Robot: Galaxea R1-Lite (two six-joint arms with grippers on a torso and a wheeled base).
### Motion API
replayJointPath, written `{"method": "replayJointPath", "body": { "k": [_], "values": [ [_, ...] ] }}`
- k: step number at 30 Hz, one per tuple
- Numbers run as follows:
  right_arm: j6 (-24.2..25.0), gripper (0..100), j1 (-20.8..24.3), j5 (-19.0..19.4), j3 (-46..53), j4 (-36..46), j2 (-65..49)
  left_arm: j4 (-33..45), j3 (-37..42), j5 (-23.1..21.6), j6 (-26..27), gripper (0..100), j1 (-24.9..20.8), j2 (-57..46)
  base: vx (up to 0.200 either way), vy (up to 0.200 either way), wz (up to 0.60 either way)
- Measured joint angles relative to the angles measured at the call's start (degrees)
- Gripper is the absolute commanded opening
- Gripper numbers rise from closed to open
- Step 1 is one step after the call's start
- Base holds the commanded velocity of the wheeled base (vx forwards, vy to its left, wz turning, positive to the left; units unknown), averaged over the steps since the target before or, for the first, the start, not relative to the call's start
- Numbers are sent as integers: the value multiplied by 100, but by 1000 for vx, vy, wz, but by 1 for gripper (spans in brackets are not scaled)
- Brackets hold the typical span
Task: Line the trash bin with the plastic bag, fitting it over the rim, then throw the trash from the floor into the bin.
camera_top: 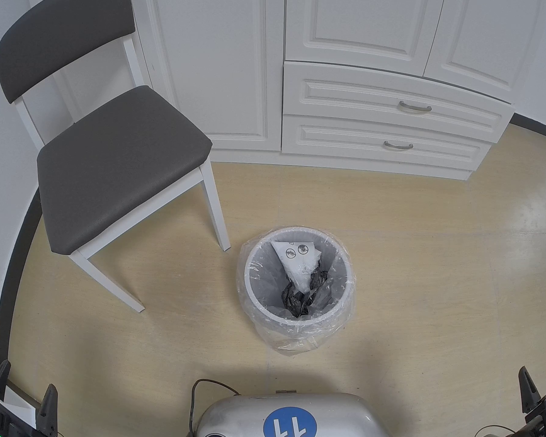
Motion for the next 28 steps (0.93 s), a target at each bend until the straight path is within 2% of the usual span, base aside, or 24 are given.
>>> {"method": "replayJointPath", "body": {
  "k": [28],
  "values": [
    [72, 100, 10, 24, 0, -6, 5, -79, 0, 18, -117, 100, -5, 5, 0, 0, 0]
  ]
}}
